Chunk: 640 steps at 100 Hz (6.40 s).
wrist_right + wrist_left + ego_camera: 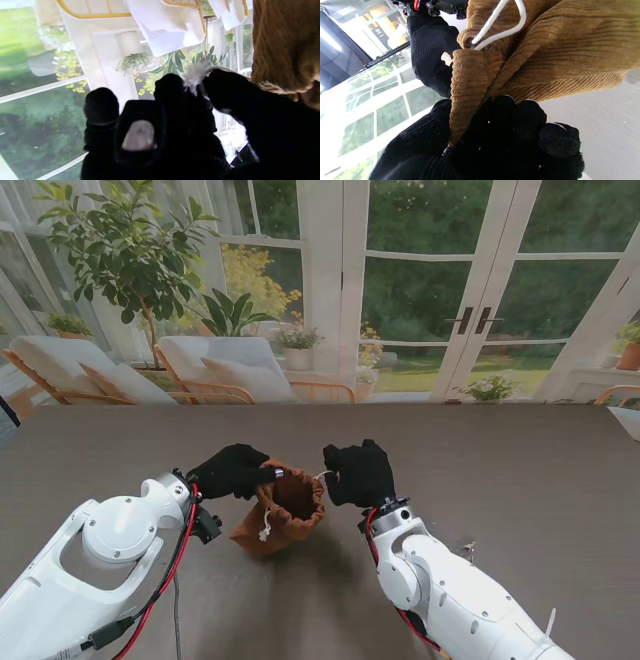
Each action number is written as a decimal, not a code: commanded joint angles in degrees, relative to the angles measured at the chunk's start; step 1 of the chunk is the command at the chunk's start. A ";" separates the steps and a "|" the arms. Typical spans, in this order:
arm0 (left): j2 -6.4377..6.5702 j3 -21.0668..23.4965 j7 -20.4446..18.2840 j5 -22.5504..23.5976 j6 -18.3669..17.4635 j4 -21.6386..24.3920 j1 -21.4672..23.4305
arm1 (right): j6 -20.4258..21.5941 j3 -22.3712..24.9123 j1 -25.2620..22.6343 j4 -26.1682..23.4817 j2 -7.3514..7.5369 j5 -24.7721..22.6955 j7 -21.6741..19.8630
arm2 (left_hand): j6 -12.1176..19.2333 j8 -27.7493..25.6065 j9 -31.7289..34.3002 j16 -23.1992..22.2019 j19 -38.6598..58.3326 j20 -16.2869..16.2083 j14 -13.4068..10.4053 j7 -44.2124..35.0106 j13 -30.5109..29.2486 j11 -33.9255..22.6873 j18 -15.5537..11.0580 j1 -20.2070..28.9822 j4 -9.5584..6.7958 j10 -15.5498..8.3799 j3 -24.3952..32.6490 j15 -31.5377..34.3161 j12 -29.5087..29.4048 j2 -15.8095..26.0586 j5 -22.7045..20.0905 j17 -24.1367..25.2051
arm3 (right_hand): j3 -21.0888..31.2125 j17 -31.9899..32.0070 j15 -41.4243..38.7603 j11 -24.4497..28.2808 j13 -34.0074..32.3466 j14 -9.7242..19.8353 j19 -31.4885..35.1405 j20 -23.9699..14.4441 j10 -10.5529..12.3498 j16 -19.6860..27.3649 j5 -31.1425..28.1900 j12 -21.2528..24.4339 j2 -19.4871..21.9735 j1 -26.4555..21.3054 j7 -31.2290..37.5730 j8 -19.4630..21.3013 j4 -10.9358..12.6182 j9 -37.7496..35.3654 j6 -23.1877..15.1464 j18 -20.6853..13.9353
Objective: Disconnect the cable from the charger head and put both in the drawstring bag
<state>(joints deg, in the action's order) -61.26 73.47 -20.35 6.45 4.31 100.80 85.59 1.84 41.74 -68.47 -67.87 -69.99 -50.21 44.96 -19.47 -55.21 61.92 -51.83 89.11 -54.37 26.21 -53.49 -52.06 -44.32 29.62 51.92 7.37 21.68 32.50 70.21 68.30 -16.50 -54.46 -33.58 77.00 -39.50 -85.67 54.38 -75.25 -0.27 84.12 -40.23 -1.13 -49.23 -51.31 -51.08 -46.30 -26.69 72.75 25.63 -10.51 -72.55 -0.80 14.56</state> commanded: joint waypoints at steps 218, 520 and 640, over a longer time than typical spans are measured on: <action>-1.84 -1.25 4.80 -1.34 1.26 -0.39 -0.23 | -6.45 0.75 0.98 -1.10 -1.95 -2.80 9.71 | 0.01 24.35 -8.39 15.44 -21.13 15.70 4.54 33.57 15.00 28.16 -2.37 -4.69 -0.29 2.90 0.94 -36.68 -30.00 0.55 4.15 22.37 | 12.96 -27.54 -12.42 16.19 -0.56 13.61 21.73 -3.92 0.15 -8.43 1.83 4.89 -3.53 -2.11 14.03 9.69 1.29 -10.67 13.51 -11.13; -1.66 -5.88 12.50 16.94 4.24 5.60 10.02 | -21.45 8.70 -3.68 -29.86 2.22 -2.80 -24.23 | 6.39 12.92 -12.61 6.66 -11.18 4.50 -0.69 11.67 12.77 13.92 -6.54 -10.95 3.17 -2.25 9.01 -20.51 -16.10 -16.00 12.33 15.61 | 11.10 -27.70 -12.94 14.39 -0.58 13.93 22.68 -4.50 -1.88 -8.93 -0.47 3.54 -2.18 -3.43 7.65 12.75 3.38 -10.62 10.98 -11.20; -3.40 -10.44 19.05 14.97 -0.64 -1.36 5.25 | -28.06 8.10 -3.39 -34.54 2.89 -4.29 -31.01 | 4.17 16.03 -13.13 7.43 -11.87 4.29 -1.20 10.47 13.19 13.53 -7.06 -1.47 3.88 -3.64 12.12 -23.04 -8.62 -20.97 14.45 16.77 | 10.88 -27.76 -13.02 14.41 -0.59 14.09 23.07 -4.45 -2.57 -8.96 -0.98 3.46 -2.16 -3.90 6.52 13.67 3.52 -10.62 11.74 -11.10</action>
<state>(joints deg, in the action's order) -63.90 63.24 -0.89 21.88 3.83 99.71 90.86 -26.16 49.84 -71.78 -101.80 -66.86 -54.24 14.53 -16.99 -39.52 46.54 -44.37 74.83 -49.91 24.83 -38.95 -36.14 -30.92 23.01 45.14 9.00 19.15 47.79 45.57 53.89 -35.29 -38.68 -16.12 81.15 -40.76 -95.57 65.20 -75.92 0.38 101.76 -42.83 0.28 -57.10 -50.90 -46.89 -49.16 -26.10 76.70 36.15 -10.11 -76.15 2.15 5.73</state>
